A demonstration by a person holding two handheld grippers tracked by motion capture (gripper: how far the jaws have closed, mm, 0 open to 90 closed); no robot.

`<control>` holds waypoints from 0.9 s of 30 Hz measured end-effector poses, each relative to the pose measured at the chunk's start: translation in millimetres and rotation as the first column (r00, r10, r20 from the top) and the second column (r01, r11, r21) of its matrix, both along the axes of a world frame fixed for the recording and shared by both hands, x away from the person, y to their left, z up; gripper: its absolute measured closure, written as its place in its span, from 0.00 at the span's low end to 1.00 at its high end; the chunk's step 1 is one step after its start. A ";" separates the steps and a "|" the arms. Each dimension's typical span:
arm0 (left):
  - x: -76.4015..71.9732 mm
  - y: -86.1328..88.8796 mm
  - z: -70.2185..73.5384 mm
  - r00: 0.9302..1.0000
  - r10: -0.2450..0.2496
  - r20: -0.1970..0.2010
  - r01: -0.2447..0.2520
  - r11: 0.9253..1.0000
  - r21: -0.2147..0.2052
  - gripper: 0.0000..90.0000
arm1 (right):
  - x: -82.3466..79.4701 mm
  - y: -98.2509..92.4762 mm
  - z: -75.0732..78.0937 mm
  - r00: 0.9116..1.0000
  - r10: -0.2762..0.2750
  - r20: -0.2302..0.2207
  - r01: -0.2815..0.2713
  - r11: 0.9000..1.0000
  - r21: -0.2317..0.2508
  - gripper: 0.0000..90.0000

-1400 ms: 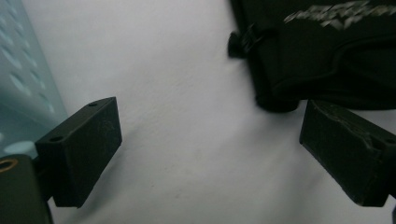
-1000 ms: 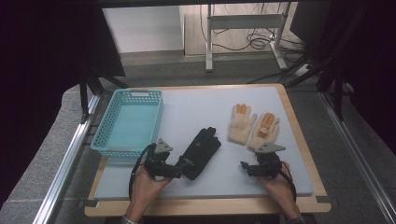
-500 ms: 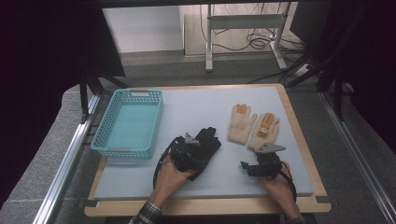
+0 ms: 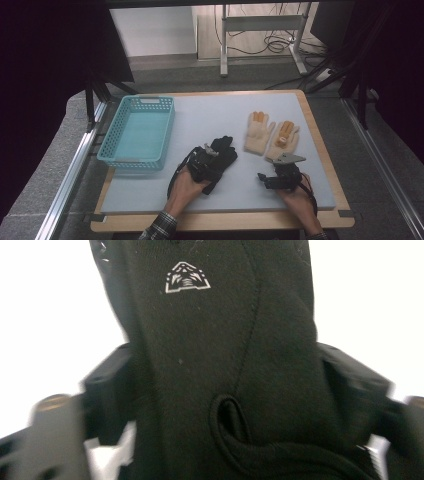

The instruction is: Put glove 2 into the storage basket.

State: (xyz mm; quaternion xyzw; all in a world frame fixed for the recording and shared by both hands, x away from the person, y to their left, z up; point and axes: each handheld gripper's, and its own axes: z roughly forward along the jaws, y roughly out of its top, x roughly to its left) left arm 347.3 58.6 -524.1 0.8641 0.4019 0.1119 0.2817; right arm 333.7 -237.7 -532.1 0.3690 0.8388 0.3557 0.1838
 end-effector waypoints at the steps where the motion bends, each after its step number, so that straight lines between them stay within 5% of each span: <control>1: 0.0 0.0 0.0 1.000 0.000 0.000 0.000 1.000 0.000 0.38 | 0.0 0.0 0.0 1.000 0.000 0.000 0.000 1.000 0.000 0.25; 2: 0.7 0.6 1.5 1.000 0.001 0.000 -0.001 1.000 0.005 0.38 | 0.0 0.0 0.0 1.000 0.000 0.000 0.000 1.000 0.000 0.25; 4: 2.5 3.3 4.0 1.000 -0.003 0.004 0.003 1.000 -0.002 0.58 | 0.0 0.0 0.0 1.000 0.000 0.000 0.000 1.000 0.000 0.25; 7: 4.7 7.8 6.8 1.000 -0.006 -0.001 0.006 1.000 -0.026 0.71 | 0.0 0.0 0.0 1.000 0.000 0.000 0.000 1.000 0.000 0.25; 14: 14.1 18.0 23.0 1.000 0.027 0.015 -0.027 0.999 -0.043 0.73 | 0.1 -0.3 0.1 1.000 0.002 0.000 -0.002 1.000 -0.003 0.25; 20: 26.3 33.1 62.1 0.996 0.071 0.057 -0.068 0.996 -0.051 0.73 | 0.1 -0.3 0.1 1.000 0.002 0.000 -0.002 1.000 -0.002 0.25; 27: 36.9 60.3 91.1 0.988 0.139 0.072 -0.135 0.989 -0.056 0.72 | 0.1 -0.4 0.1 1.000 0.003 0.000 -0.003 1.000 -0.002 0.25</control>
